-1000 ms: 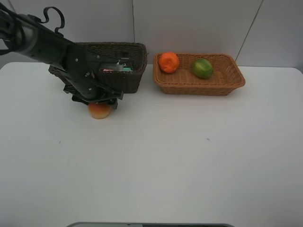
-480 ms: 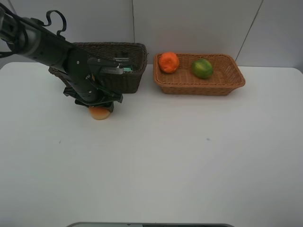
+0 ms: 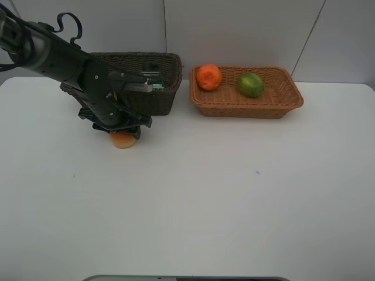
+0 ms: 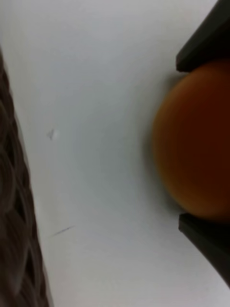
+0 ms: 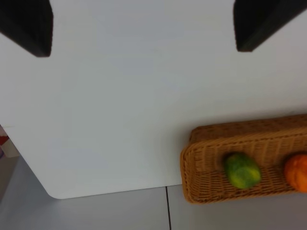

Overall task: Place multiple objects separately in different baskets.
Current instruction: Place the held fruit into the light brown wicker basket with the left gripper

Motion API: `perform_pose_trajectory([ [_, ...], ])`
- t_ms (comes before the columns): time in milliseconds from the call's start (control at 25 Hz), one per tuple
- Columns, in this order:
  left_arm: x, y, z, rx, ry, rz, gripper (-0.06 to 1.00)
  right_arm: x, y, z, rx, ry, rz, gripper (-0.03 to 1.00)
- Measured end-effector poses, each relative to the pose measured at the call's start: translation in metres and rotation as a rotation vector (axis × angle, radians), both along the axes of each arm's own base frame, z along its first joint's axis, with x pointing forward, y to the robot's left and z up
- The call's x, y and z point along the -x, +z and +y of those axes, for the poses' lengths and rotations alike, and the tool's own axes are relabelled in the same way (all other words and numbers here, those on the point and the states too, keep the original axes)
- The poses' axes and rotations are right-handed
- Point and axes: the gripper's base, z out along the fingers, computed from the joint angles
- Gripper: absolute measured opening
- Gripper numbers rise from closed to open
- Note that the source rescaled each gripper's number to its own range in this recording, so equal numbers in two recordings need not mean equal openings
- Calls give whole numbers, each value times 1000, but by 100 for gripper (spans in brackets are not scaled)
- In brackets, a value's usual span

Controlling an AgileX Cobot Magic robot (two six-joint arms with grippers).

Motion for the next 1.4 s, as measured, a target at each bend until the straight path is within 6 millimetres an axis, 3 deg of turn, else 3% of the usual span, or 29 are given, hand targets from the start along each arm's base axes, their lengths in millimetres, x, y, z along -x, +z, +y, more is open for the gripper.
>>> perform_pose_trajectory([
  [400, 0, 1, 0, 7, 9, 2, 0, 0, 0, 0, 0, 0, 0, 76],
  [640, 8, 32, -18, 30, 2, 40, 0, 0, 0, 0, 0, 0, 0, 76],
  [880, 14, 73, -67, 39, -160, 81, 0, 0, 0, 0, 0, 0, 0, 76],
  [1120, 0, 125, -112, 111, -261, -40, 0, 0, 0, 0, 0, 0, 0, 76],
  [1320, -14, 133, -141, 116, -315, -90, 0, 0, 0, 0, 0, 0, 0, 76],
  [1400, -26, 129, -163, 138, -336, -131, 0, 0, 0, 0, 0, 0, 0, 76],
])
